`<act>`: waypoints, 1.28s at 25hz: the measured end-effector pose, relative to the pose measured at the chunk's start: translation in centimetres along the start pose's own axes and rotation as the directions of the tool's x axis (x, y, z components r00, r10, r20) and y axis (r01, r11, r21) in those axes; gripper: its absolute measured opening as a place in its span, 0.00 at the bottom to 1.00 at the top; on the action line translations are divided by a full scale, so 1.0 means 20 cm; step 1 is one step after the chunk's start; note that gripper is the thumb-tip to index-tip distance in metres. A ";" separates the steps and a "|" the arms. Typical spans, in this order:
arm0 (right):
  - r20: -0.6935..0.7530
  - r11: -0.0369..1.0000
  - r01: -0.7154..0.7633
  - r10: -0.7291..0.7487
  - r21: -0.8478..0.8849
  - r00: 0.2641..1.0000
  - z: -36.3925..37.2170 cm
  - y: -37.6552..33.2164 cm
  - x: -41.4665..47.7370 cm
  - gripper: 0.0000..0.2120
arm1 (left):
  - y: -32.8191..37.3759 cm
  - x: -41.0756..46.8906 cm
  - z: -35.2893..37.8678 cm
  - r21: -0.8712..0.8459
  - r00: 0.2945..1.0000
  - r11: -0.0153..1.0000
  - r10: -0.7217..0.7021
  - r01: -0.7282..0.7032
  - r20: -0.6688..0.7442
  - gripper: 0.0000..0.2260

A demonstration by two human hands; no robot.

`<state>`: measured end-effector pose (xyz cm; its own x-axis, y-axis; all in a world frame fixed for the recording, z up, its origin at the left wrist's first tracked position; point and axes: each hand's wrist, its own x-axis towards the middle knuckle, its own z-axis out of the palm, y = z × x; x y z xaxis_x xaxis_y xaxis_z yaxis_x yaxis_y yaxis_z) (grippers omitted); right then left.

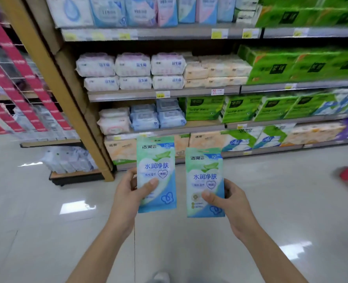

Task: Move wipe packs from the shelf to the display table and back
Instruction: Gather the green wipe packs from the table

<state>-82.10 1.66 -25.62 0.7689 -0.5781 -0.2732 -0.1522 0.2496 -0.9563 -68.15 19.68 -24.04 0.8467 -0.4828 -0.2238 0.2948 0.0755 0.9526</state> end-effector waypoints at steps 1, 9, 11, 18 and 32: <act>-0.019 1.000 0.006 -0.006 0.019 1.000 -0.01 -0.03 0.08 0.21 | 0.05 0.12 0.03 0.012 1.000 1.000 0.013 -0.013 0.022 0.17; -0.036 0.999 0.018 -0.017 0.046 0.999 -0.15 -0.30 0.89 0.18 | 0.27 0.98 0.40 0.008 0.997 0.997 0.078 -0.078 0.029 0.18; 0.000 0.999 0.042 -0.042 0.027 0.999 -0.19 -0.43 1.13 0.15 | 0.31 1.15 0.49 -0.011 0.997 0.997 0.081 -0.081 -0.015 0.19; 0.054 0.971 0.240 -0.240 0.000 0.969 -0.20 -0.97 1.85 0.14 | 0.46 1.60 0.67 -0.092 0.990 0.990 0.094 -0.104 -0.102 0.18; -0.024 0.889 0.457 -0.457 0.038 0.889 0.09 -1.83 3.01 0.18 | 1.01 2.58 0.76 -0.137 0.965 0.958 0.259 -0.251 0.042 0.22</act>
<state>-29.18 -40.91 -6.80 0.7387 -0.6464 0.1911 0.2397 -0.0132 -0.9708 -25.33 -17.04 -13.23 0.8749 -0.4827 0.0393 0.1304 0.3130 0.9408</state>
